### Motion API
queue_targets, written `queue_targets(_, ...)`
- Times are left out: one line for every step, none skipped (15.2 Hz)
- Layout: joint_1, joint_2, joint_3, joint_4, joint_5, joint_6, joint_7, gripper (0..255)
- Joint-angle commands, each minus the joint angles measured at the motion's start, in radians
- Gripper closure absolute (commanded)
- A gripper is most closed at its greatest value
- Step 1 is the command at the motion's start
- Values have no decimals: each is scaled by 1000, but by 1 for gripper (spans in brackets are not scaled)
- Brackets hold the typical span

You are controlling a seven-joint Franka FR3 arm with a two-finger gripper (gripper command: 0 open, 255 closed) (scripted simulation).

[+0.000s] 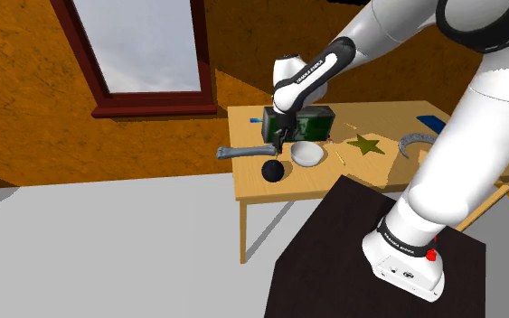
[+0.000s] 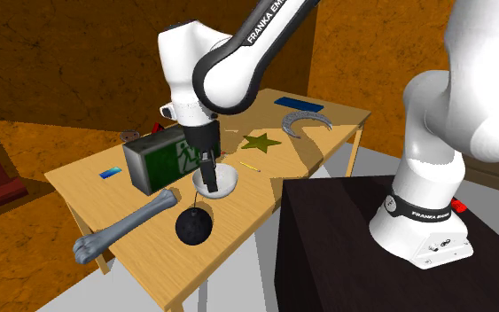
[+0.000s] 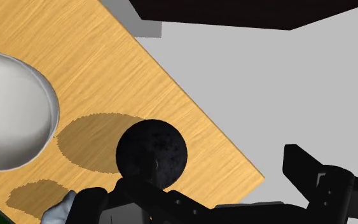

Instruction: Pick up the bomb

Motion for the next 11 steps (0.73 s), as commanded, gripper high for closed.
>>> queue_targets(-7, 84, -7, 31, -6, 59, -7, 0)
queue_targets(-11, 124, -10, 53, -7, 78, -11, 0)
queue_targets(-15, 163, -12, 77, -8, 95, -14, 0)
queue_targets(-18, 202, -15, 103, -9, 112, -18, 0)
queue_targets(-22, 241, -17, 129, -10, 127, -22, 0)
queue_targets(-26, 280, -19, 157, -10, 140, -26, 0)
queue_targets(-30, 319, -20, 186, -10, 152, -30, 0)
queue_targets(-34, 358, -22, 216, -10, 163, -34, 0)
queue_targets(-39, 397, -23, 247, -10, 173, -37, 0)
queue_targets(-43, 429, -24, 274, -10, 180, -40, 0)
queue_targets(-43, 441, -24, 277, -10, 190, -40, 0)
